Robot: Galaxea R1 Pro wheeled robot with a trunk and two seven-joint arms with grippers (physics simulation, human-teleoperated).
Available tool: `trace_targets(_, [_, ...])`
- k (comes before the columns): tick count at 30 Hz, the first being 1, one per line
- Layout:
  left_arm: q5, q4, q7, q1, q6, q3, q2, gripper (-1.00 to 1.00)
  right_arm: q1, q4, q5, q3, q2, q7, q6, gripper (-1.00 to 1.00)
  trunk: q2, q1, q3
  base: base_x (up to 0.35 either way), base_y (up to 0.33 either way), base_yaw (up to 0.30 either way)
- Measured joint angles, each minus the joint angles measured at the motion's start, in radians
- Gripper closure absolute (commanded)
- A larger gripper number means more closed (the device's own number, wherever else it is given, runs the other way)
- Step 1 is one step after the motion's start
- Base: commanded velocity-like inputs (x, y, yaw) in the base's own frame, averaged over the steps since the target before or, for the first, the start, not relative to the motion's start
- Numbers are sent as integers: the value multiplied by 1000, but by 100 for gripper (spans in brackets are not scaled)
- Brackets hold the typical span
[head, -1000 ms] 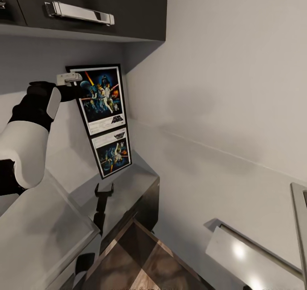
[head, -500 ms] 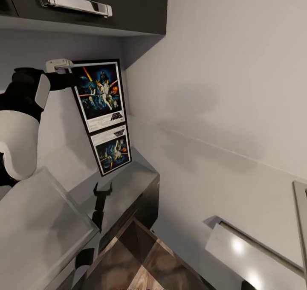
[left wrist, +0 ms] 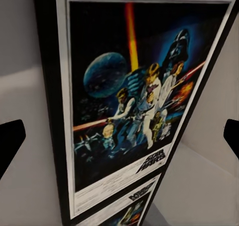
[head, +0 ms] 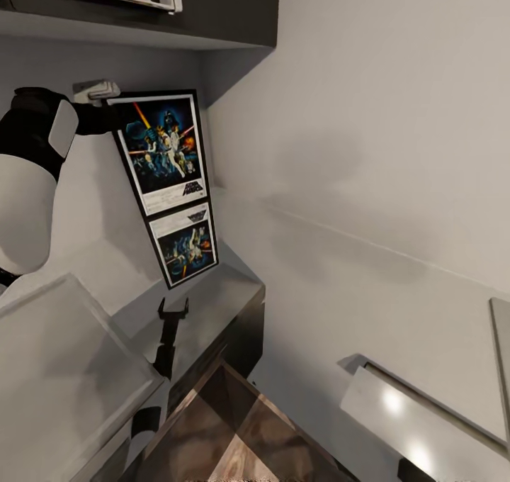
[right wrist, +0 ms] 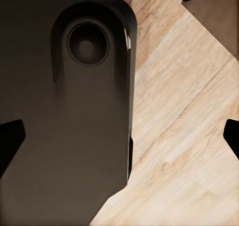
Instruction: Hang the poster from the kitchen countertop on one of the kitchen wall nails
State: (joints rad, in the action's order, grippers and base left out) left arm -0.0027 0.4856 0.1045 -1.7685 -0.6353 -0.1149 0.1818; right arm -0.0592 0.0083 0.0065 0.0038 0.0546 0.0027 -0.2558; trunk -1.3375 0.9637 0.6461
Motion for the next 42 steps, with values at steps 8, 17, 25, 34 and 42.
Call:
trace_targets(8, [2, 8, 0, -1, 2, 1, -14, -100, 0, 0, -5, -1, 3, 0, 0, -100, 0, 0, 13, 0, 0, 0])
trace_targets(17, [1, 27, 0, -1, 2, 1, -23, -100, 0, 0, -5, 1, 4, 0, 0, -100, 0, 0, 27, 0, 0, 0])
trace_targets(25, [-1, 71, 0, -1, -1, 2, -23, -100, 0, 0, -5, 1, 4, 0, 0, -100, 0, 0, 40, 0, 0, 3])
trace_targets(34, [-16, 121, -2, -1, -3, 2, -22, -100, 0, 0, -5, 2, 4, 0, 0, -100, 0, 0, 54, 0, 0, 102])
trace_targets(42, [-64, 152, -5, -1, -5, 2, -22, -100, 0, 0, -5, 3, 4, 0, 0, -100, 0, 0, 66, 0, 0, 131])
